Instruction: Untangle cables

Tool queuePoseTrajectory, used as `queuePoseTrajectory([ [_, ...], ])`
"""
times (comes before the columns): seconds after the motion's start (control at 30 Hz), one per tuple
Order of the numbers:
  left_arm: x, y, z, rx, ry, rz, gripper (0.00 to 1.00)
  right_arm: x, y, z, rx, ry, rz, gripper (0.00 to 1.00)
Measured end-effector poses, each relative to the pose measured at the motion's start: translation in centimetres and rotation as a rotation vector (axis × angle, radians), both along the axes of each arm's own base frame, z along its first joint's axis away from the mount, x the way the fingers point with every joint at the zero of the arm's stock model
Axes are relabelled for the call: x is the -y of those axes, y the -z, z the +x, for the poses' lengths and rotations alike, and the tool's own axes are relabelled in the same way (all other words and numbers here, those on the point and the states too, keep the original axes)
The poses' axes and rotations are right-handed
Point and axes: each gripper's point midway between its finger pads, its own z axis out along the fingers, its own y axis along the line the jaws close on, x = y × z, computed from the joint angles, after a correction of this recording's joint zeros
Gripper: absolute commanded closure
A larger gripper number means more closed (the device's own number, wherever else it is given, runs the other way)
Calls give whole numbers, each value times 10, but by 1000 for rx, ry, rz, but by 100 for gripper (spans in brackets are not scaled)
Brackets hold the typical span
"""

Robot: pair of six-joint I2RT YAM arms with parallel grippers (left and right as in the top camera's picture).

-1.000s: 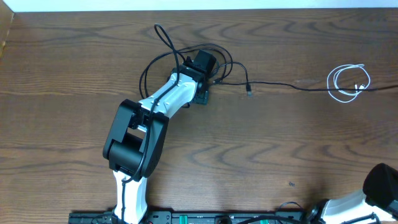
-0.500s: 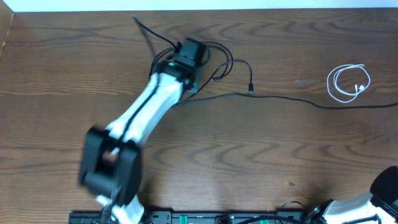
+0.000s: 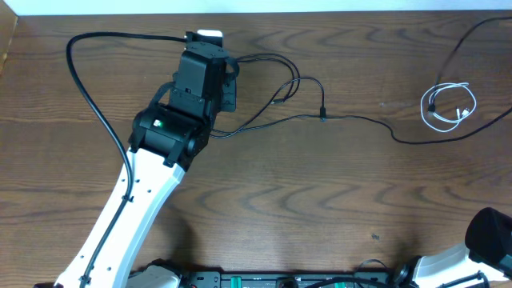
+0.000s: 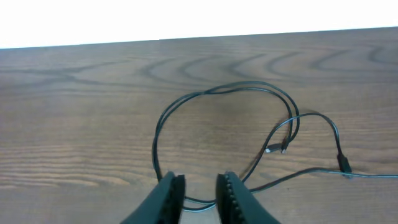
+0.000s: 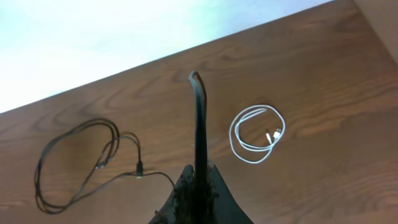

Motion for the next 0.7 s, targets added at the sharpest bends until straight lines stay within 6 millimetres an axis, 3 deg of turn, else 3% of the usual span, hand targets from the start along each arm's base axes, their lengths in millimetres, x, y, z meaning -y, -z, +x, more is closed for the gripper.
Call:
queuePoseTrajectory([
  [0.13,0,1,0,-3,0,2,72,18,0,16,19,37,-49,99],
  [0.2,0,4,0,-11,0,5,71,34,7,33,21,64,-79,99],
  [0.33,1,16,2,-49,0,23,71,77,44,72,-31,138,-121,99],
  [0.37,0,18,1,-57,0,26,70,96,59,82,-53,171,-129,88],
  [0.4,0,19,1,-61,0,27,70,115,77,88,-88,205,-131,22],
  [0.43,0,18,1,-60,0,27,70,127,91,91,-113,222,-126,2],
  [0.5,0,18,1,-59,0,27,70,147,123,93,-183,246,-102,1],
  [0.6,0,18,1,-59,0,27,70,153,157,89,-278,237,-68,1],
  [0.7,0,18,1,-58,0,27,70,150,164,89,-297,225,-53,1],
])
